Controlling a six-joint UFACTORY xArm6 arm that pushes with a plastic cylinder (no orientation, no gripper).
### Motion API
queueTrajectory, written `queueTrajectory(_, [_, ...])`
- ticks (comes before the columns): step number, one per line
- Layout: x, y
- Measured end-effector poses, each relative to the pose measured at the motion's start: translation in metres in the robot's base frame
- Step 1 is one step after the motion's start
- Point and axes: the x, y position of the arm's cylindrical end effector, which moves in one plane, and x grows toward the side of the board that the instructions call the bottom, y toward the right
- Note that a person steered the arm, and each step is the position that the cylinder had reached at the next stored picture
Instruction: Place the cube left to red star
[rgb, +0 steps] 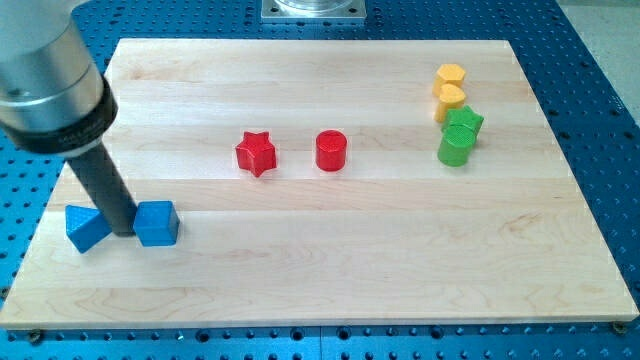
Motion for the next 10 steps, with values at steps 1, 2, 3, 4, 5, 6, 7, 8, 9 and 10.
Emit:
queueTrajectory(1, [0.039, 0.000])
queueTrajectory(2, [0.073, 0.019])
queueTrajectory(3, [0.025, 0.056])
queueTrajectory(4, [-0.046, 0.064])
queueTrajectory(5, [-0.045, 0.064])
queueTrajectory(6, [0.008, 0.064])
queueTrajectory(7, [0.024, 0.018])
queueTrajectory(8, [0.020, 0.014])
queueTrajectory(9, [-0.013, 0.026])
queueTrajectory(10, [-0.042, 0.026])
